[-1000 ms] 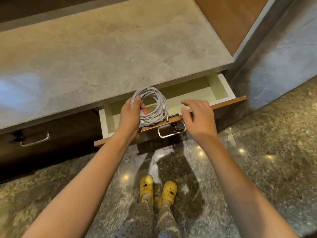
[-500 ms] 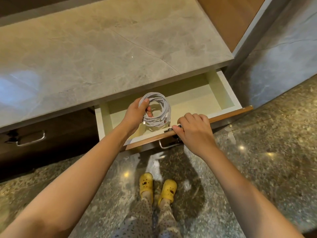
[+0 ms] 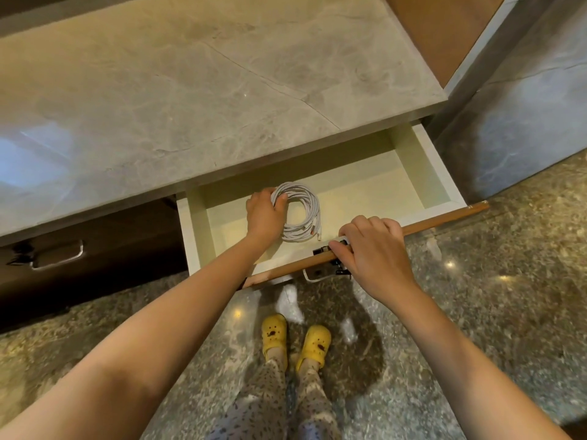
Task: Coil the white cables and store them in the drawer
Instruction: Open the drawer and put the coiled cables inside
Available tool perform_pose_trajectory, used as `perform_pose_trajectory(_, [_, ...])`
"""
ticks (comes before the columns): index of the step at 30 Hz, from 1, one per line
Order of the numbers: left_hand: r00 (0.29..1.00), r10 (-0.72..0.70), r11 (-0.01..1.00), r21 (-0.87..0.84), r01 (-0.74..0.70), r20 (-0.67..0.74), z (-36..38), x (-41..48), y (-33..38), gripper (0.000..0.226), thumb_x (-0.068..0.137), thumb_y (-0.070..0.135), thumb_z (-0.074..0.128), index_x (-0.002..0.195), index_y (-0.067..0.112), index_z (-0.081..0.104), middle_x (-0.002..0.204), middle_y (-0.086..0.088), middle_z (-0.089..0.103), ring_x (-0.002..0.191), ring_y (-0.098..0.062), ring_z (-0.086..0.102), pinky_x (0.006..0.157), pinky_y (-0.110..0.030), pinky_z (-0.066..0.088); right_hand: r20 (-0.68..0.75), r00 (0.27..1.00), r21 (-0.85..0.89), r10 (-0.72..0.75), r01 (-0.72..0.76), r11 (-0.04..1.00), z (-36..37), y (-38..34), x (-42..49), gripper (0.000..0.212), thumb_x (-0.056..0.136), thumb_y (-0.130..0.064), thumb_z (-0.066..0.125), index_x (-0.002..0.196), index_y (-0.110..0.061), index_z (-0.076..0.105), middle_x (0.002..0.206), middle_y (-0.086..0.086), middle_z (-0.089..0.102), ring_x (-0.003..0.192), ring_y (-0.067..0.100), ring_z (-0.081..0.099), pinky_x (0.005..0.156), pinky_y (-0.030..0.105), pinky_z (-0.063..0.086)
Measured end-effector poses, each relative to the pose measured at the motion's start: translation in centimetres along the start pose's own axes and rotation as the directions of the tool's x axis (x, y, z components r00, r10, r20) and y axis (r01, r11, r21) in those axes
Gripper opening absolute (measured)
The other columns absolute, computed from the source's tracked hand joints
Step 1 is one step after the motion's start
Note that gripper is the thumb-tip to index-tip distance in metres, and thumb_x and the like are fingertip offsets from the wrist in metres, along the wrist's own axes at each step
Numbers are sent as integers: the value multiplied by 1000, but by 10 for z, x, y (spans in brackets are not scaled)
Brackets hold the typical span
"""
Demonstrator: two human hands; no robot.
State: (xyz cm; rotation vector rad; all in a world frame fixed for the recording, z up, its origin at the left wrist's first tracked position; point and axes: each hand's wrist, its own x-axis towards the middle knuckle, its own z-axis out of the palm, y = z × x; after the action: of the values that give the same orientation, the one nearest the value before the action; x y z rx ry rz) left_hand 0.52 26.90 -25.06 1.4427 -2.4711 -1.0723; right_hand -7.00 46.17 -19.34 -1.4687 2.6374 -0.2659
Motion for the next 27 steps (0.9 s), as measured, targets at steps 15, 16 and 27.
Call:
perform_pose_trajectory(15, [973, 213, 958, 175, -226, 91, -68, -102, 0, 53, 92, 41, 51, 137, 15, 44, 139, -3, 48, 131, -22, 39, 108, -35, 29, -102, 994, -46, -46, 42, 998, 4, 0, 32, 50, 93, -49, 27, 88, -16, 64, 84, 0, 62, 79, 23, 56, 80, 35, 28])
perform_pose_trajectory(16, [947, 311, 920, 222, -322, 86, -63, -109, -7, 46, 91, 35, 55, 131, 14, 51, 132, -4, 54, 124, -24, 47, 103, -35, 34, -108, 993, -45, -51, 46, 998, 5, 0, 36, 50, 93, -49, 27, 88, -15, 64, 84, 1, 62, 79, 24, 56, 79, 34, 27])
perform_pose_trajectory(27, [866, 488, 853, 266, -448, -108, -45, -83, -28, 39, 89, 12, 37, 123, 8, 57, 123, -10, 61, 112, -20, 45, 94, -30, 27, 188, 649, 884, 737, -439, 161, -6, -26, 25, 32, 97, -21, 44, 127, -10, 48, 122, 0, 45, 101, 8, 49, 87, 22, 40])
